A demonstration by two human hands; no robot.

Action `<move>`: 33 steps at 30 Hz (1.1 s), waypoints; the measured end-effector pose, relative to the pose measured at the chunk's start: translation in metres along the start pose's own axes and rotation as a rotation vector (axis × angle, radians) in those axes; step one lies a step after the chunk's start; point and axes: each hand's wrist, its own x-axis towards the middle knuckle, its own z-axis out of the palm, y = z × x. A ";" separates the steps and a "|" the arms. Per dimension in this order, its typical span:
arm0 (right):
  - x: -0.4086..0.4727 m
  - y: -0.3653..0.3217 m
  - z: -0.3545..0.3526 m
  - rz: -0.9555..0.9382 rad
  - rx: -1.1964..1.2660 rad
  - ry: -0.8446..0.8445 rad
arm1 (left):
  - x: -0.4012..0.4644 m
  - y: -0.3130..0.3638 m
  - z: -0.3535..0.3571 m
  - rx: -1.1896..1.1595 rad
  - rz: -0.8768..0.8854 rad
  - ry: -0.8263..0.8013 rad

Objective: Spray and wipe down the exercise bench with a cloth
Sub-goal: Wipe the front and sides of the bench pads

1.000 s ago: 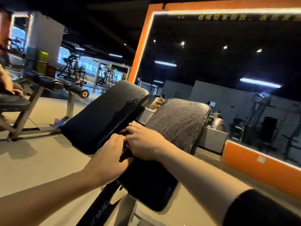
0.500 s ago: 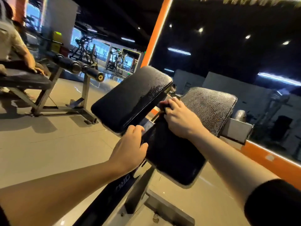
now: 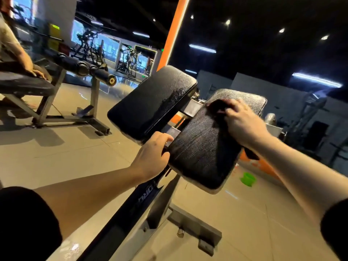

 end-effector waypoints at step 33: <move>-0.045 -0.140 -0.030 -0.167 0.851 0.143 | 0.010 0.050 -0.073 -0.414 -0.453 0.097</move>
